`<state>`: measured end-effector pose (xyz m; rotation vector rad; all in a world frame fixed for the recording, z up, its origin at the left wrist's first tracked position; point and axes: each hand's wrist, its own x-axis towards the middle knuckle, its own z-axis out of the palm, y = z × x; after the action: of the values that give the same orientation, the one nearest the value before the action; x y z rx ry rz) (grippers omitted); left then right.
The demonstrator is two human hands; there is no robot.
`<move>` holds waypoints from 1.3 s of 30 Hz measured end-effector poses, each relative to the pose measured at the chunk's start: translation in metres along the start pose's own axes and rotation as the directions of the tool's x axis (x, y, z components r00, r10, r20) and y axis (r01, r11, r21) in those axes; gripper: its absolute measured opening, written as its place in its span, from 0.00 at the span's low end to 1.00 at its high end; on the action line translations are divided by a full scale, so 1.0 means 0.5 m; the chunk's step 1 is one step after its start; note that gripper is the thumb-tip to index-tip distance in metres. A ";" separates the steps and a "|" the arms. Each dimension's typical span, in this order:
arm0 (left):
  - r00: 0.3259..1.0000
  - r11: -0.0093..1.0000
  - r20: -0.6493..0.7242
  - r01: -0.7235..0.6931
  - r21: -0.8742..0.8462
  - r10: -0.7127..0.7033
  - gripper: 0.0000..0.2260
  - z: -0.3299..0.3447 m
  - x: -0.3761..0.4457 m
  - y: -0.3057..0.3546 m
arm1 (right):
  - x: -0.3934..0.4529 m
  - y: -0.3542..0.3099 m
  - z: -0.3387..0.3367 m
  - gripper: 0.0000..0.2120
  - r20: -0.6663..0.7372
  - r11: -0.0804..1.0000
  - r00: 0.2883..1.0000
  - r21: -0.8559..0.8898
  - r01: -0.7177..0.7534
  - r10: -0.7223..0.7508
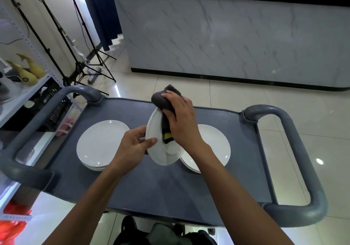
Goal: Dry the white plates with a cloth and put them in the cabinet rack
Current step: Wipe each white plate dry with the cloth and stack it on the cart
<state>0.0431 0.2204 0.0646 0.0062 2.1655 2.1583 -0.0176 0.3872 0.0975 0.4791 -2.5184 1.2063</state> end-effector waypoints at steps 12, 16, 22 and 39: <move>0.997 0.986 -0.078 -0.009 -0.167 -0.004 0.11 -0.031 -0.002 -0.010 | 0.040 0.064 -0.007 0.18 -0.020 0.980 0.982 0.078 -0.184 0.186; 0.992 0.975 -0.126 -0.001 -0.221 -0.027 0.09 -0.036 -0.002 -0.012 | 0.039 0.083 -0.008 0.17 -0.022 0.966 0.972 0.119 -0.230 0.234; 0.983 0.960 -0.173 0.016 -0.279 -0.067 0.15 -0.055 0.008 -0.005 | 0.027 0.104 -0.021 0.16 -0.007 0.917 0.942 0.230 -0.325 0.335; 0.946 0.827 -0.257 0.021 -0.562 -0.199 0.11 -0.078 0.043 0.002 | -0.002 0.088 -0.024 0.16 0.008 0.787 0.900 0.480 -0.386 0.436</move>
<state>0.0192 0.1826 0.0646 -0.5124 1.5048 2.7732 -0.0339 0.4227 0.0742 -0.0549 -2.2897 1.9764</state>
